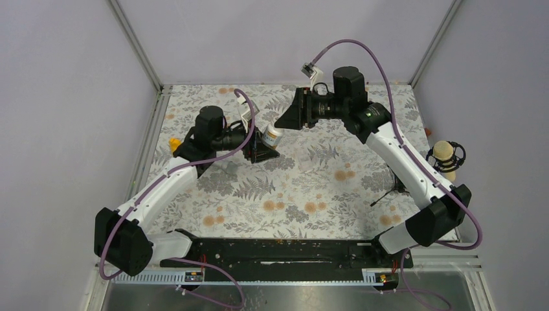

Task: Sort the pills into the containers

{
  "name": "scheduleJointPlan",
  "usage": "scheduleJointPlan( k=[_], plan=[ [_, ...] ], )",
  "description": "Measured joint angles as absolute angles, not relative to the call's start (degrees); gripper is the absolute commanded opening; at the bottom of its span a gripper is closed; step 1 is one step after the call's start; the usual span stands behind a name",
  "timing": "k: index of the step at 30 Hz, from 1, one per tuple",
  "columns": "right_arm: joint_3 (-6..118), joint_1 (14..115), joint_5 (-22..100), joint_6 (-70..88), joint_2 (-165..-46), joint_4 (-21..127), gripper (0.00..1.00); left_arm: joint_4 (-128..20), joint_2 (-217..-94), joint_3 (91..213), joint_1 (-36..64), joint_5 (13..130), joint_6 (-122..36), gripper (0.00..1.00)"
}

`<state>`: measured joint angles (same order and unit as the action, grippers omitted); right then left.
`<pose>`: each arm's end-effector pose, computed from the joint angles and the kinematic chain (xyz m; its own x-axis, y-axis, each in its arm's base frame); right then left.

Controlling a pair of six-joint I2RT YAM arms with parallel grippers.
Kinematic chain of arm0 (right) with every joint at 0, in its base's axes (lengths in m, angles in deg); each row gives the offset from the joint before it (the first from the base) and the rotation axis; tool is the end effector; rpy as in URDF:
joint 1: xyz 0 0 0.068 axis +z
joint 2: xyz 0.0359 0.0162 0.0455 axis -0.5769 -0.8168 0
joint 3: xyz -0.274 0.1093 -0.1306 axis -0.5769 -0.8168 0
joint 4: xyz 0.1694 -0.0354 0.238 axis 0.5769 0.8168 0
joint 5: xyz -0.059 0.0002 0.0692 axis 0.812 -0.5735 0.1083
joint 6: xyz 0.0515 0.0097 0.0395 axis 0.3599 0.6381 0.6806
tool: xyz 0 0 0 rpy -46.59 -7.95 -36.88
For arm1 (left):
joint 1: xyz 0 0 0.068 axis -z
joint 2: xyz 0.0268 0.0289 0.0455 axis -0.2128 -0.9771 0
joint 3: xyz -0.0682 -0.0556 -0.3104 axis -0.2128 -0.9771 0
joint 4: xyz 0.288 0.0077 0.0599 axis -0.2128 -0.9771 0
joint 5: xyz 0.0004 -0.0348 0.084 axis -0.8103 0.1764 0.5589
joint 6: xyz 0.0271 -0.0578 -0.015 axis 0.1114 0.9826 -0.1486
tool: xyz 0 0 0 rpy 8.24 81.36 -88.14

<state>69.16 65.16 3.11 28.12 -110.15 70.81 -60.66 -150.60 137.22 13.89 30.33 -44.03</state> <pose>0.3110 0.2203 0.4734 -0.6168 0.0073 -0.7871 -0.7433 0.3238 0.5854 0.2553 -0.1691 0.3710 -0.4404 0.0866 -0.8936 0.8701 0.2865 -0.4010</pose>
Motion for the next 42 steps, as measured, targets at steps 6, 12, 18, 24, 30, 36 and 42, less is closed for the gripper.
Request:
scheduleJointPlan(
  k=[6, 12, 18, 24, 30, 36, 42],
  plan=[
    [69.16, 65.12, 2.98, 27.75, -110.04, 70.74, 0.33, -60.62, -150.60, 137.26, 13.87, 30.09, -43.77, 0.00],
    [70.06, 64.79, 0.73, 30.55, -110.61, 70.61, 0.29, -60.66, -150.58, 137.44, 13.89, 29.28, -45.10, 0.00],
    [72.11, 64.31, -2.90, 36.01, -111.76, 70.32, 0.41, -61.45, -149.86, 138.14, 13.89, 28.15, -48.71, 0.00],
    [72.40, 63.39, -3.43, 40.78, -111.96, 69.30, 0.71, -62.45, -149.31, 138.90, 13.87, 28.26, -50.35, 0.00],
    [73.64, 62.30, 2.52, 41.02, -112.05, 72.42, 0.75, -62.48, -148.74, 138.90, 13.82, 28.26, -50.48, 0.00],
    [76.24, 62.17, 7.11, 38.63, -112.07, 76.18, 0.94, -62.43, -148.22, 138.92, 13.82, 28.26, -50.50, 0.00],
    [70.39, 62.24, 5.38, 34.39, -108.92, 71.99, 0.99, -62.65, -148.30, 139.27, 13.82, 28.30, -50.50, 0.00]
  ],
)
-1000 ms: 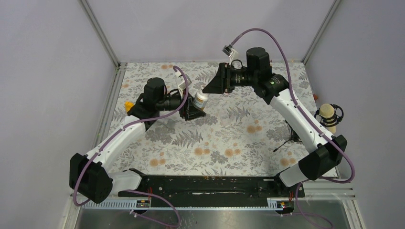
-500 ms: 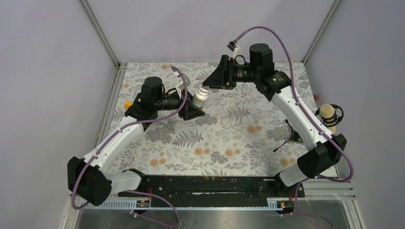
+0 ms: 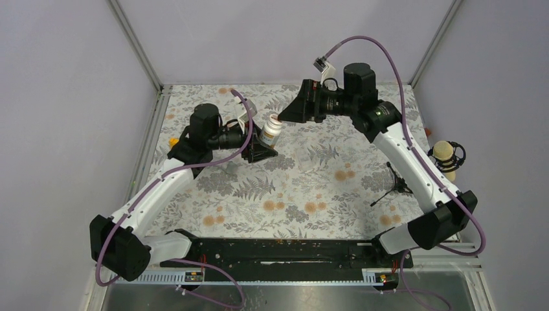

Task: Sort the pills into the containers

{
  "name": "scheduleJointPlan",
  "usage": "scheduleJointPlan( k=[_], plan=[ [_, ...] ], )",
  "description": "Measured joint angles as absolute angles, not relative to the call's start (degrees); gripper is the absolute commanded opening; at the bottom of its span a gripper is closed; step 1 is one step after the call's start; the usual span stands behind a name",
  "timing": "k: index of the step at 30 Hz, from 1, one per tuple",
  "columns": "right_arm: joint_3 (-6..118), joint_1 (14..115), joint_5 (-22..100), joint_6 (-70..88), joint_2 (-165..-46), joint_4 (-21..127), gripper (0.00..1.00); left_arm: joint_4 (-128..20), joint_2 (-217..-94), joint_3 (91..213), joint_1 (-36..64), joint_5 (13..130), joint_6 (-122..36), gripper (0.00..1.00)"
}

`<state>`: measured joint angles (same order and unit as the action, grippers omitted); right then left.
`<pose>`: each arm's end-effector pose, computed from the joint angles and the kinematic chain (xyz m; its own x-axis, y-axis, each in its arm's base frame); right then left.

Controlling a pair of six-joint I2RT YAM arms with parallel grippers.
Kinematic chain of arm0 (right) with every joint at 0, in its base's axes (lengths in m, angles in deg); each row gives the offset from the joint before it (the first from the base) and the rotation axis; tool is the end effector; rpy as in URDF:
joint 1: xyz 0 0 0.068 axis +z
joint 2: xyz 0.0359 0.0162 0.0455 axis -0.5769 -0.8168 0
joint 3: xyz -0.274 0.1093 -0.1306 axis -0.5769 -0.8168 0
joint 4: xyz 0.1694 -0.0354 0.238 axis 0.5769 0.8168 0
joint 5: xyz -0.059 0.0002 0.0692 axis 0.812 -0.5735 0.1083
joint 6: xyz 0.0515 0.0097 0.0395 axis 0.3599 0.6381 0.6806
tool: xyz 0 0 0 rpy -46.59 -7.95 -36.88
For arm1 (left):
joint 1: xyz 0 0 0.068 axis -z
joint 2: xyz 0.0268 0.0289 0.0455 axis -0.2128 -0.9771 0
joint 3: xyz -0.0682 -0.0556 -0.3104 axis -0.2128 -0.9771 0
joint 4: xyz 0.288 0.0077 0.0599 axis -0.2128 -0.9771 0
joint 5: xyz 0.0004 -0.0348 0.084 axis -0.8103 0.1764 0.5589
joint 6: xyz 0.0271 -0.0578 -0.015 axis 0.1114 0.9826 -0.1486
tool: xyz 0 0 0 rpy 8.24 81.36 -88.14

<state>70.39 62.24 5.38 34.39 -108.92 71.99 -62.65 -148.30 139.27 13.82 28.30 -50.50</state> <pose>0.3151 0.1990 0.4866 -0.6698 0.1048 -0.7351 -0.6564 0.3792 0.6522 0.2440 -0.1644 0.3929 -0.3054 0.1031 -0.9466 0.9319 0.2369 -0.2748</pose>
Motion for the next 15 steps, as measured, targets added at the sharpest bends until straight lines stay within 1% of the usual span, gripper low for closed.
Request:
scheduleJointPlan(
  k=[7, 15],
  plan=[
    [71.72, 64.05, 6.06, 24.34, -107.04, 73.56, 0.99, -62.91, -148.79, 140.45, 13.82, 27.84, -50.66, 0.00],
    [72.00, 66.65, 8.05, 17.48, -106.82, 77.38, 1.00, -62.78, -150.38, 141.92, 13.74, 27.86, -50.39, 0.00]
  ],
)
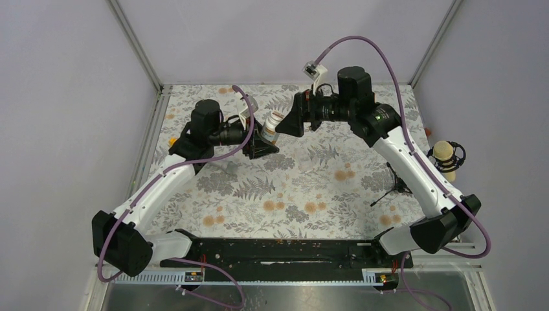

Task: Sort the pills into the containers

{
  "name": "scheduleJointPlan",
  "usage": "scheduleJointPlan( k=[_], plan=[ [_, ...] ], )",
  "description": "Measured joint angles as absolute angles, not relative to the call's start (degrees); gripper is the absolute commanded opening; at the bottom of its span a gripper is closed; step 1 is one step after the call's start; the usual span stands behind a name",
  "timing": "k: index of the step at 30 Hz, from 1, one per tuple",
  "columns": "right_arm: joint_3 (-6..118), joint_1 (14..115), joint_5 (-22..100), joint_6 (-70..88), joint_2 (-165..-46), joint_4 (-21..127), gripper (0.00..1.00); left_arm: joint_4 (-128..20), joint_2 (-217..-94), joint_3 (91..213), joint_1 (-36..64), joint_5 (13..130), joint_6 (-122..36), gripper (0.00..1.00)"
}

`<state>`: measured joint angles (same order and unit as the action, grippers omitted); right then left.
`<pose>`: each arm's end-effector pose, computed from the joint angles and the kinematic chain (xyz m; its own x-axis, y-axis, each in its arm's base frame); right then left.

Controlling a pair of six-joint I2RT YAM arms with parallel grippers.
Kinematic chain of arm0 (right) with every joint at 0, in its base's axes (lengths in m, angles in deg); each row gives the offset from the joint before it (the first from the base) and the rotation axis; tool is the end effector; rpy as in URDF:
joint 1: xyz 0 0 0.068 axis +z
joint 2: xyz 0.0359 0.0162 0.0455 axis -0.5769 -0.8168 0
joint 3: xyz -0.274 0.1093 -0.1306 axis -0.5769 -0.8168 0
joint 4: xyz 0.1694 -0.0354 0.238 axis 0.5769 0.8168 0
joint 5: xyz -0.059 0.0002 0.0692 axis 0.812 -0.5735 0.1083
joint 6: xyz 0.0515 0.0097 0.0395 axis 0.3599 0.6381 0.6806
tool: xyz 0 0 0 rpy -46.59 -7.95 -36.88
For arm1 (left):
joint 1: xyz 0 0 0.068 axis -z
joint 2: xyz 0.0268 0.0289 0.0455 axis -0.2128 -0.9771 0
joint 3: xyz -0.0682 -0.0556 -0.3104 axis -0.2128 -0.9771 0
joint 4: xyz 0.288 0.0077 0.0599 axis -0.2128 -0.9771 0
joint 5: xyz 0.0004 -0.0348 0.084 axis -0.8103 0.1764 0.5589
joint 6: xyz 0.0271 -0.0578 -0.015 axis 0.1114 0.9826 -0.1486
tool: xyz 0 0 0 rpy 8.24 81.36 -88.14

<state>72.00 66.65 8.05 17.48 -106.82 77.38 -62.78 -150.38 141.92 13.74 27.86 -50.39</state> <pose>0.2853 0.2122 0.4991 -0.4665 -0.0469 -0.8833 -0.8270 0.3772 0.4168 0.2535 -0.1689 0.4007 -0.3009 0.0996 -0.9484 0.9343 0.2301 -0.2723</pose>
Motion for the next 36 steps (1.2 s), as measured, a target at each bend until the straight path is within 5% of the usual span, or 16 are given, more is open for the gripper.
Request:
scheduleJointPlan(
  k=[13, 20, 28, 30, 36],
  plan=[
    [78.67, 66.59, 11.96, 22.72, -109.97, 80.49, 0.88, -65.91, -150.38, 142.33, 13.63, 27.86, -52.78, 0.00],
    [78.71, 66.39, 13.54, 26.81, -110.58, 80.49, 0.63, -66.65, -150.36, 142.33, 13.63, 27.86, -53.41, 0.00],
    [78.47, 66.06, 16.20, 30.44, -111.48, 80.25, 0.53, -64.62, -150.32, 142.33, 12.75, 27.73, -51.99, 0.00],
    [78.01, 65.89, 16.14, 31.33, -111.48, 79.46, 0.55, -64.18, -150.27, 142.31, 12.64, 27.73, -51.71, 0.00],
    [76.79, 65.58, 14.10, 33.23, -111.35, 77.54, 0.95, -61.86, -149.79, 141.98, 12.53, 27.89, -50.74, 0.00]
  ],
)
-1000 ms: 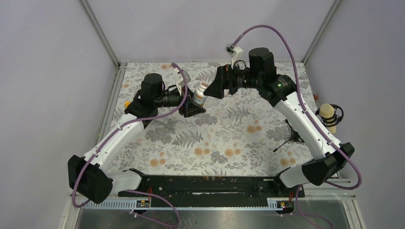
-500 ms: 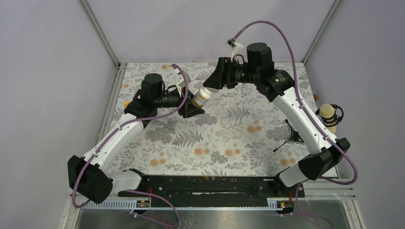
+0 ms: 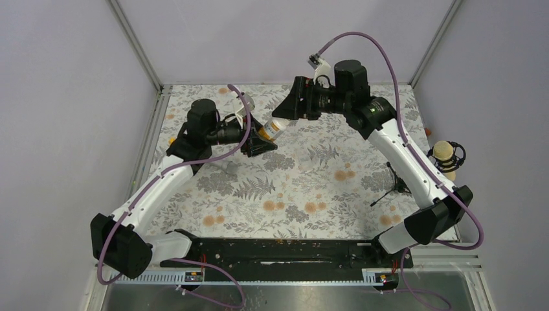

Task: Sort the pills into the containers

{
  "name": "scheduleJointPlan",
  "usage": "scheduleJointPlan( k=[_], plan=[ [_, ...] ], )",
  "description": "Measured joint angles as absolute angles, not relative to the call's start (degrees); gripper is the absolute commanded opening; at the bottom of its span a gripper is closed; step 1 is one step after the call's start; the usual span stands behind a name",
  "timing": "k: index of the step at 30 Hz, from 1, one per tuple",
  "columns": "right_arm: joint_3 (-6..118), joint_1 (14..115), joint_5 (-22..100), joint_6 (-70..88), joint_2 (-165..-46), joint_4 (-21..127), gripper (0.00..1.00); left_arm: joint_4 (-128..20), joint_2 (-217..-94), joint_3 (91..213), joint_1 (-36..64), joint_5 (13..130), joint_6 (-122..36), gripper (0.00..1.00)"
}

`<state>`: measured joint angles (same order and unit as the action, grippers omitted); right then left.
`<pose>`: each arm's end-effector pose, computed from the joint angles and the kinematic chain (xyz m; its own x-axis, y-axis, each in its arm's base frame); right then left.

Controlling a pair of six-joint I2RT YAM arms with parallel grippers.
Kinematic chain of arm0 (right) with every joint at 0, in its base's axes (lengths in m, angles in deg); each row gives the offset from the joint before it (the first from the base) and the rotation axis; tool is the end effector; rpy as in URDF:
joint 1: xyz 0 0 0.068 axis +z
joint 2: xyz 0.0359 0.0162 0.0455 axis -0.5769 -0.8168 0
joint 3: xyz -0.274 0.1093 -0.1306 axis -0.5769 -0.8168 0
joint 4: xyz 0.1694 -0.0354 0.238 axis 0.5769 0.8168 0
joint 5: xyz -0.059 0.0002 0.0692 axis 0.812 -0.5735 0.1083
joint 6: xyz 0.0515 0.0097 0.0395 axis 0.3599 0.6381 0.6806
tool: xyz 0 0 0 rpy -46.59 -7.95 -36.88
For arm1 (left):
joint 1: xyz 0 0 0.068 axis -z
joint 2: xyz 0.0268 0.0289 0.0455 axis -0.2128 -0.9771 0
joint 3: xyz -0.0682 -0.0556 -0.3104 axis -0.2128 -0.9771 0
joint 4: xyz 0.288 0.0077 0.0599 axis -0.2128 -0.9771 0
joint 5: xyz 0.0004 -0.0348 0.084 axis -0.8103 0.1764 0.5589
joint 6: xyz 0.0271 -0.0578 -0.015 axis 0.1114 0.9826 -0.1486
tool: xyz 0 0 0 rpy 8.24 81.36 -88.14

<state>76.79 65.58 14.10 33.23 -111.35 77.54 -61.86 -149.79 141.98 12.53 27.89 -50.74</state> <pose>0.3151 0.2169 0.5020 -0.6507 0.1191 -0.7500 -0.6288 0.4691 0.6201 0.2548 -0.1624 0.4056 -0.2735 0.0837 -0.9582 0.9373 0.2467 -0.2460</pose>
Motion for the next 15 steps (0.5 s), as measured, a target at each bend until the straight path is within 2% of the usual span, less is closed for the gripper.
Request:
scheduleJointPlan(
  k=[2, 7, 12, 15],
  plan=[
    [75.15, 65.58, 12.70, 33.54, -110.96, 75.92, 0.99, -60.62, -149.42, 141.46, 12.53, 28.04, -50.31, 0.00],
    [71.98, 65.58, 10.52, 35.18, -110.56, 72.95, 0.98, -57.25, -149.09, 139.80, 12.53, 29.07, -48.80, 0.00],
    [70.54, 65.58, 8.81, 38.02, -110.56, 69.80, 0.76, -54.91, -149.09, 139.08, 12.53, 30.49, -47.44, 0.00],
    [70.43, 65.60, 8.05, 39.44, -110.56, 68.88, 0.67, -53.69, -149.09, 139.10, 12.53, 31.12, -46.70, 0.00]
  ],
)
